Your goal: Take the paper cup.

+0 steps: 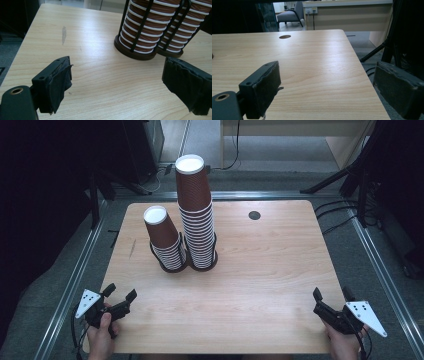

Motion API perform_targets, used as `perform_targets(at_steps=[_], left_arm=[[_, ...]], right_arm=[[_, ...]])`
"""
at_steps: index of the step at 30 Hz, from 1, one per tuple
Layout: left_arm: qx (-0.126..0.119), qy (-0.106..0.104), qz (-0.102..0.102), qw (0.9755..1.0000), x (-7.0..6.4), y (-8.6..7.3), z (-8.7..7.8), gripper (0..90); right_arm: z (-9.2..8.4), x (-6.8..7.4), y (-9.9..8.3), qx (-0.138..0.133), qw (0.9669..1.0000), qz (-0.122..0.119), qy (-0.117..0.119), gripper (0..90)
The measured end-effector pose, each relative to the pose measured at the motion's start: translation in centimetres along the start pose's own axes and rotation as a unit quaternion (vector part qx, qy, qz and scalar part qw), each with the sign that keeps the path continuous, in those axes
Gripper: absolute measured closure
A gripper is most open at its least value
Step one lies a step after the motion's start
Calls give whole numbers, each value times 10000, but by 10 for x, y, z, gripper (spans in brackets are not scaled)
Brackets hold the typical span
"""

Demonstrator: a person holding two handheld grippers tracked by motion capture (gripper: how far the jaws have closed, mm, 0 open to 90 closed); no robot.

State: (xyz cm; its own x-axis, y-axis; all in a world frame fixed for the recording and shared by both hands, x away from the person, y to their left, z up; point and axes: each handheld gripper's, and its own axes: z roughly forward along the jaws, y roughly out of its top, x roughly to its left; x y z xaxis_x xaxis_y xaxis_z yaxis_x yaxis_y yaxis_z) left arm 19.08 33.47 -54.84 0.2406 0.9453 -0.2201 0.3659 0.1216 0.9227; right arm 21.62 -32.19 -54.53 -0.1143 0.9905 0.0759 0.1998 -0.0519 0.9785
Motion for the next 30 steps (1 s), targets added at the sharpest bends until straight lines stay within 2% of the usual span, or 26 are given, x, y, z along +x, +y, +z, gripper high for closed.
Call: perform_targets(at_steps=[2, 7, 12, 18, 21, 30], left_arm=[[15, -9, -7, 10000, 0, 0, 0, 90], [59, 52, 8, 10000, -1, -1, 1, 90], [126, 65, 77, 9999, -3, -1, 3, 90], [151, 25, 69, 9999, -2, 0, 3, 90], [134, -11, 3, 9999, -1, 0, 3, 90], [146, -22, -17, 9999, -1, -1, 3, 92]], right_arm=[[1, 1, 0, 29, 10000, -14, -10, 68], [4, 9, 1, 116, 9993, -345, -15, 59], [8, 24, 13, 89, 9993, -323, 176, 58], [11, 48, 36, -11, 9985, -393, 394, 58], [13, 63, 49, -84, 9975, -438, 552, 58], [31, 102, 80, -218, 9949, -435, 882, 58]])
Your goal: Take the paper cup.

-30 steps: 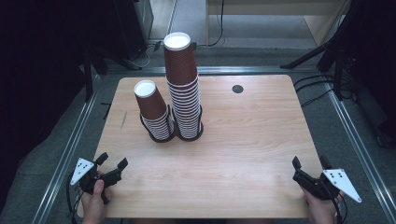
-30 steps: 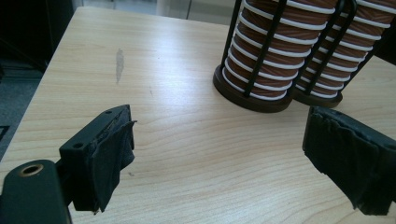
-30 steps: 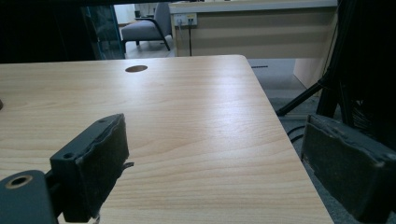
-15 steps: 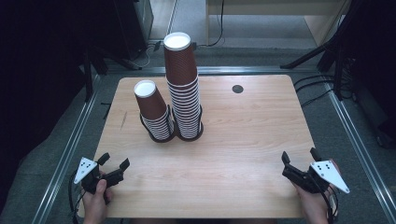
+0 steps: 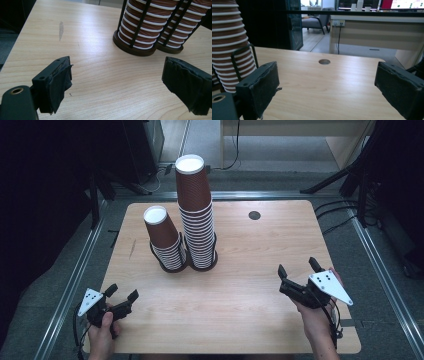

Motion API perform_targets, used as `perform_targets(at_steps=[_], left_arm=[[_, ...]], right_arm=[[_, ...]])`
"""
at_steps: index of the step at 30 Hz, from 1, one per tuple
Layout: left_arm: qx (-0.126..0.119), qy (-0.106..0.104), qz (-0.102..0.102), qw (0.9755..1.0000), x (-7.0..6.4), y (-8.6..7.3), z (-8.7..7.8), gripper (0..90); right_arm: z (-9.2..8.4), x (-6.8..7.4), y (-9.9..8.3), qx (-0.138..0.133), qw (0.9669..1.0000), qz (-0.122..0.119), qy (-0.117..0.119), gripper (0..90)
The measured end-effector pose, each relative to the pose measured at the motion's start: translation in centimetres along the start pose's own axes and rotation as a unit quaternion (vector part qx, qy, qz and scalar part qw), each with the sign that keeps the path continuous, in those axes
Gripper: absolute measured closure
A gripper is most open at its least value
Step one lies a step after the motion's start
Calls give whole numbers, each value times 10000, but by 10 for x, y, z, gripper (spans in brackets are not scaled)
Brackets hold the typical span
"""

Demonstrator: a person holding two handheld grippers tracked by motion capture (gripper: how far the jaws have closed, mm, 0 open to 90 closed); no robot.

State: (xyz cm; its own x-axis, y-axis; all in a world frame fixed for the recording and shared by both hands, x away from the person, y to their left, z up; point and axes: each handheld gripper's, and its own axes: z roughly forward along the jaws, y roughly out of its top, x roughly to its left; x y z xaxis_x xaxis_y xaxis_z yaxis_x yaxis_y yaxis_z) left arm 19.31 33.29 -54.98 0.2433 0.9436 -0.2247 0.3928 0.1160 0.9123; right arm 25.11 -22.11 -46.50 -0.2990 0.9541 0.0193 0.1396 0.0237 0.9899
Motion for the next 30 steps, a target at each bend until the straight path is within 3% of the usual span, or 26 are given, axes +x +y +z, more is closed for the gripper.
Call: perform_targets(at_steps=[20, 30], left_arm=[[12, 3, 69, 10000, -1, 0, 1, 92], [9, -11, 89, 10000, -1, 0, 1, 92]], right_arm=[[41, 69, 48, -184, 9972, -244, 686, 59], [56, 95, 64, -242, 9955, -307, 867, 58]])
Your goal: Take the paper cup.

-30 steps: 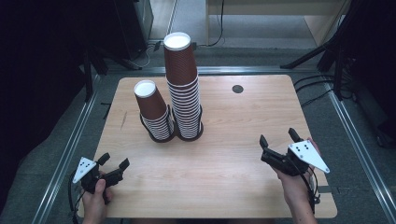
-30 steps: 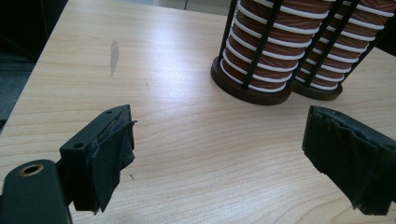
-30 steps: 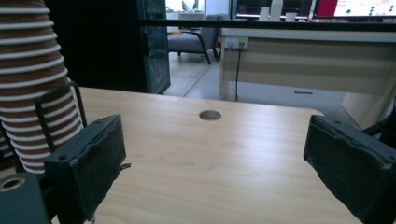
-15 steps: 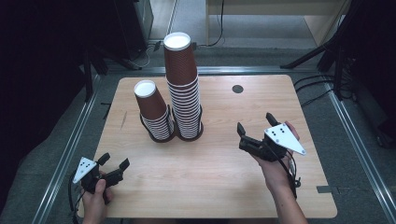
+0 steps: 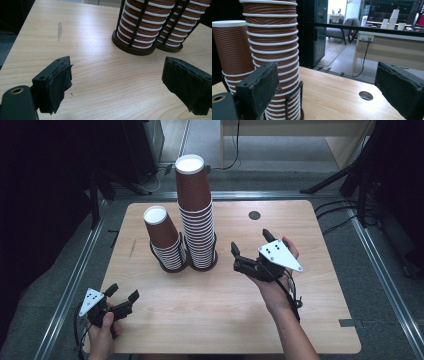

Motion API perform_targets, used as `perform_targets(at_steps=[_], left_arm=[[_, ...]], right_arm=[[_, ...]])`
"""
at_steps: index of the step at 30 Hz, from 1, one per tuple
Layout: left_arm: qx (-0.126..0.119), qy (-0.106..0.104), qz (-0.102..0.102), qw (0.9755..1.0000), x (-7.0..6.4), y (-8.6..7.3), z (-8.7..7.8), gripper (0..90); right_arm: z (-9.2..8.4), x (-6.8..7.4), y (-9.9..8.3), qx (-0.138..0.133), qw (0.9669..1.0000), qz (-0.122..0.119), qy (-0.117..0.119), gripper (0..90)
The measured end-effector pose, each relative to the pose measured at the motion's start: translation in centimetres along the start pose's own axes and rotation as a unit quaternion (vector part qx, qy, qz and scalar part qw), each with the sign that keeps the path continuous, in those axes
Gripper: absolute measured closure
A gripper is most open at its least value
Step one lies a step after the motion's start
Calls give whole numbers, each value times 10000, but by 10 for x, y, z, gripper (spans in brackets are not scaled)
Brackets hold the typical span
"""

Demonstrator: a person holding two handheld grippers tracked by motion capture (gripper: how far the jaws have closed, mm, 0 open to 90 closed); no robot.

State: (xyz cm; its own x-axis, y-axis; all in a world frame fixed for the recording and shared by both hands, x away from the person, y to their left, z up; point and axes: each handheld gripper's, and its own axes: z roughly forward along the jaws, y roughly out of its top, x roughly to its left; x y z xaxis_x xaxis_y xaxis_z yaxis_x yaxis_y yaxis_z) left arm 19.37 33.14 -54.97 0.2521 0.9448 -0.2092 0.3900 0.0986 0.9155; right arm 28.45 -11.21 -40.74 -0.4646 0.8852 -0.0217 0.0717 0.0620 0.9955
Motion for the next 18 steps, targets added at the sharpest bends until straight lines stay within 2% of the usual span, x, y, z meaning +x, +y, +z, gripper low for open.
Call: perform_targets(at_steps=[18], left_arm=[[-34, -24, -51, 10000, 1, 0, 0, 92]], right_arm=[[25, 22, 25, -168, 9995, 23, 262, 28]])
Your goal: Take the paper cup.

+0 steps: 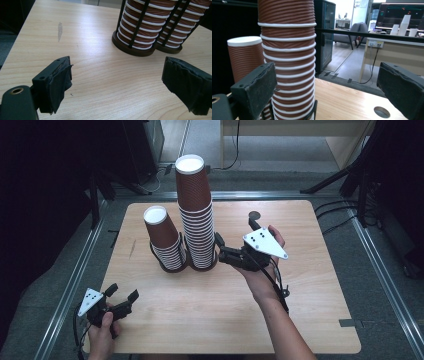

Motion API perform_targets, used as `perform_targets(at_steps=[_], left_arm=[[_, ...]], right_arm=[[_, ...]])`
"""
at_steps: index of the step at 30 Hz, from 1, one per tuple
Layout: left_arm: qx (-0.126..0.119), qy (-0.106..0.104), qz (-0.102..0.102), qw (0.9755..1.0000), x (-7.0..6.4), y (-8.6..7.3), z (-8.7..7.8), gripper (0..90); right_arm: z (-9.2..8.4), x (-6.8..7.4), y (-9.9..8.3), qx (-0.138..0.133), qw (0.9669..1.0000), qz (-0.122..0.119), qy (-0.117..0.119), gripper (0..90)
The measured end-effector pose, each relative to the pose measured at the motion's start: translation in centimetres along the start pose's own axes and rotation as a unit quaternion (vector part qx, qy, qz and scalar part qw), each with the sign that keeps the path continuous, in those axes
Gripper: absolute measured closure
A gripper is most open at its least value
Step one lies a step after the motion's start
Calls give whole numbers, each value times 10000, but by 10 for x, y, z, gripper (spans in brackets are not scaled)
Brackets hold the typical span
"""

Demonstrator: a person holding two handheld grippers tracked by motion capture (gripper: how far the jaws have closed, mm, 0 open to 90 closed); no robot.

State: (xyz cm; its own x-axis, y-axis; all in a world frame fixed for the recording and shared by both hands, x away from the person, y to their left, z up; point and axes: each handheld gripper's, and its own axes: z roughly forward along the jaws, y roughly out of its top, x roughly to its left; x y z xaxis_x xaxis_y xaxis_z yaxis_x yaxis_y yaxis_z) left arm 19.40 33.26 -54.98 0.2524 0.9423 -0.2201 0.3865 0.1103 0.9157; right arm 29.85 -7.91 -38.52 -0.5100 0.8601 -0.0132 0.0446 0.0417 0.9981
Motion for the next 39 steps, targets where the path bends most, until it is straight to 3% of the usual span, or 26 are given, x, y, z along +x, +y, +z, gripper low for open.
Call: perform_targets(at_steps=[19, 33, 39], left_arm=[[-2, -23, 11, 10000, 0, 0, 0, 92], [18, -30, 50, 10000, -1, 0, 0, 92], [20, -43, 40, 10000, -1, 0, 0, 92]], right_arm=[[32, 19, 38, -134, 9998, 25, 175, 0], [57, 37, 54, -91, 9996, -16, 264, 0], [70, 44, 58, -78, 9997, 72, 218, 0]])
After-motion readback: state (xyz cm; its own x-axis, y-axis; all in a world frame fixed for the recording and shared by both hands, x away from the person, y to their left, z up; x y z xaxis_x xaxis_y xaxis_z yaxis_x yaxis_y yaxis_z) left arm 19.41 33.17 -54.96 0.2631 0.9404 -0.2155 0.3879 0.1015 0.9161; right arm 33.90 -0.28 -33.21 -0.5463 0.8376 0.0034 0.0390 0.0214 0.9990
